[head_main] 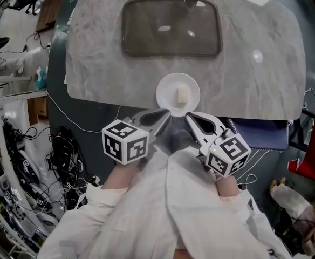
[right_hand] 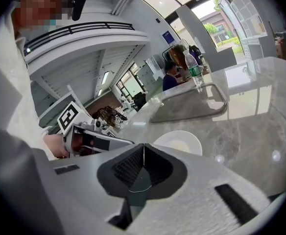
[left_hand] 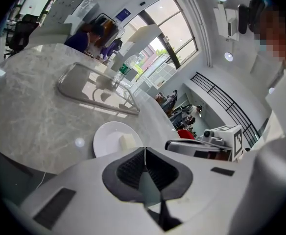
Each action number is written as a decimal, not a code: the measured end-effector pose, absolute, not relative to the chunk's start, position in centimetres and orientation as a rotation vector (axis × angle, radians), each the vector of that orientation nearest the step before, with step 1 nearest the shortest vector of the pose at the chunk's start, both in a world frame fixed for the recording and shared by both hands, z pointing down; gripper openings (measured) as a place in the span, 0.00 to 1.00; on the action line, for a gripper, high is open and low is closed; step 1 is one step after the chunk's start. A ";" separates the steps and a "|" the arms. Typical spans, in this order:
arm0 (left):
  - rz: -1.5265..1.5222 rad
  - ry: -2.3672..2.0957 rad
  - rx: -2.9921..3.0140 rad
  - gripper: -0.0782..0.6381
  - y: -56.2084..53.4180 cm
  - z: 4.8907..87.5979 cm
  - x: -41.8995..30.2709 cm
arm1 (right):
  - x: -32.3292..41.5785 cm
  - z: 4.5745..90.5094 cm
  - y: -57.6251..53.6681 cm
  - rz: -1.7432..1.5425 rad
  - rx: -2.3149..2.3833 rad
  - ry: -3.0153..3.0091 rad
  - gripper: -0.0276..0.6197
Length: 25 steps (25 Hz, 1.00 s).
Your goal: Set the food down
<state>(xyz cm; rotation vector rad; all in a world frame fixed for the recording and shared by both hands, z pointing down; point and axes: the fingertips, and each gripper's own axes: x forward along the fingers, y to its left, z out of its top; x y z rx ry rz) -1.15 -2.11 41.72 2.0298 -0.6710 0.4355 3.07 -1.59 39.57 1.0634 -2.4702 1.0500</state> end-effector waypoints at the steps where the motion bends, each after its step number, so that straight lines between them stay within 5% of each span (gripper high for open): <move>1: 0.443 -0.670 2.030 0.13 -2.1 41.9 -1.2 | 3.2 40.0 -1.5 1.057 1.073 -2.458 0.05; 25: 0.526 -0.665 1.937 0.13 -1.9 47.0 -3.4 | 3.8 45.0 -1.8 1.155 1.092 -2.331 0.05</move>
